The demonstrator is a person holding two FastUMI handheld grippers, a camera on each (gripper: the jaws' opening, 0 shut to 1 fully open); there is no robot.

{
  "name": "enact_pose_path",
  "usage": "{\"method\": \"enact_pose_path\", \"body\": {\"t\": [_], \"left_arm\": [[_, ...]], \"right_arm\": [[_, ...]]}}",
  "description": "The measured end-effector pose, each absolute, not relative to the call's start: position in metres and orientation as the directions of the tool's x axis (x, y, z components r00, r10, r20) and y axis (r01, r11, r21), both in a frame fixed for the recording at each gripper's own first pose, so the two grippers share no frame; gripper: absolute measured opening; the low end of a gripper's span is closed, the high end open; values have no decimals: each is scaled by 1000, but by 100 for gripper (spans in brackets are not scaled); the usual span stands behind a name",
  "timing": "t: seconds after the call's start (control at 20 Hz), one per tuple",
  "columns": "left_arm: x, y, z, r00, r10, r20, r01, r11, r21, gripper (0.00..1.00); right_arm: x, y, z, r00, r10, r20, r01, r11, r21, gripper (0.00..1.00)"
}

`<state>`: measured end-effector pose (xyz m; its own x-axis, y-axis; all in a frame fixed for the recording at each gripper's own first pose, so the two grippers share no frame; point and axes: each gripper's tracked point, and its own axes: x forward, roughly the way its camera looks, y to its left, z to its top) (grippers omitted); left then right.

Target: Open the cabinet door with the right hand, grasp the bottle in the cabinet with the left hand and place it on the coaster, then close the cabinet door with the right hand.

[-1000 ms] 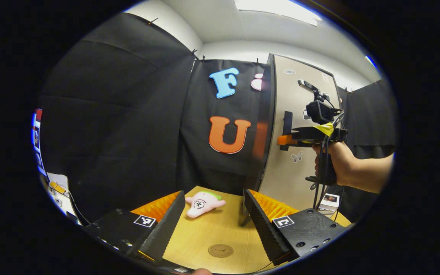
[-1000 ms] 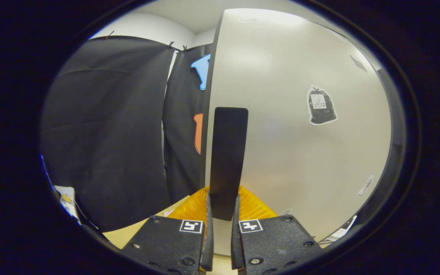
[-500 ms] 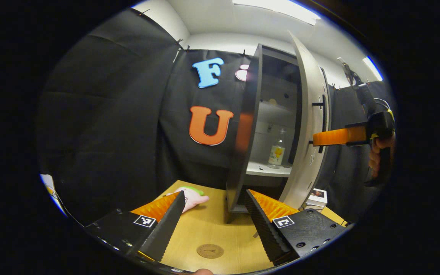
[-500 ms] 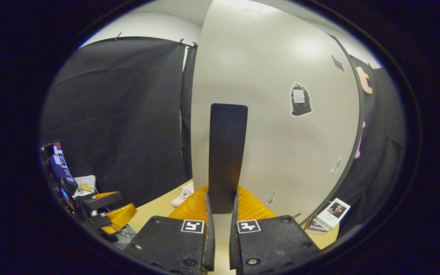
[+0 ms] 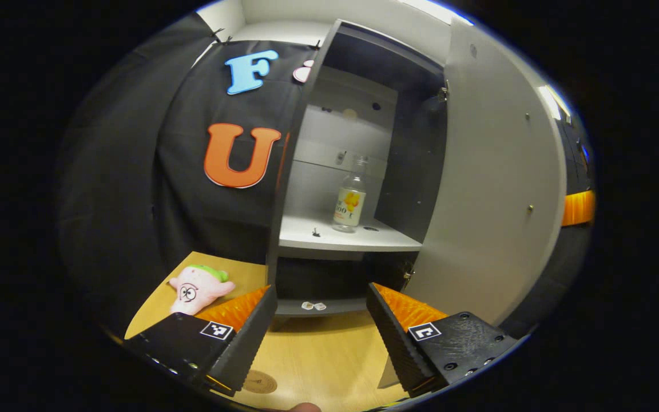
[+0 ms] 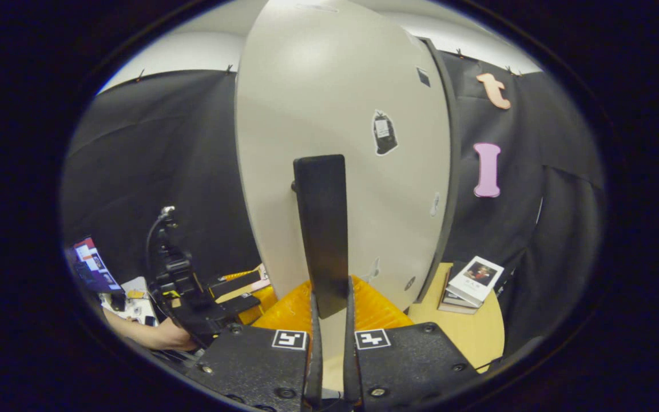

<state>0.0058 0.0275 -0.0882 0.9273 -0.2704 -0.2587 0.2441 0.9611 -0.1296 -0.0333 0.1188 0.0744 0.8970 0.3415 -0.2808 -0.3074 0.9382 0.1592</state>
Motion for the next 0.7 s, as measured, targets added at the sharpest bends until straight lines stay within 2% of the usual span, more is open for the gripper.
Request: {"method": "enact_pose_path", "body": {"t": [0.2,0.25,0.3,0.45,0.5,0.55,0.7], "left_arm": [[44,-3,-75,934,-260,-244,241,965,-107,95],[53,-7,-73,941,-238,-240,221,971,-97,100],[63,-8,-70,951,-202,-234,190,979,-73,95],[88,-12,-61,972,-94,-216,95,995,-6,95],[95,-19,-53,978,-77,-195,78,997,1,100],[103,-26,-47,983,-61,-175,64,998,10,95],[120,-42,-35,992,-12,-123,20,998,62,95]], "right_arm": [[-43,95,71,900,337,-276,-296,938,180,17],[-45,89,70,899,339,-278,-293,936,195,17],[-48,82,69,897,345,-277,-292,932,217,17],[-57,58,67,904,363,-226,-273,897,348,16],[-58,48,67,910,356,-213,-261,890,374,16],[-60,35,67,918,342,-202,-250,892,376,15],[-63,-3,68,949,259,-183,-214,949,230,15]]}}
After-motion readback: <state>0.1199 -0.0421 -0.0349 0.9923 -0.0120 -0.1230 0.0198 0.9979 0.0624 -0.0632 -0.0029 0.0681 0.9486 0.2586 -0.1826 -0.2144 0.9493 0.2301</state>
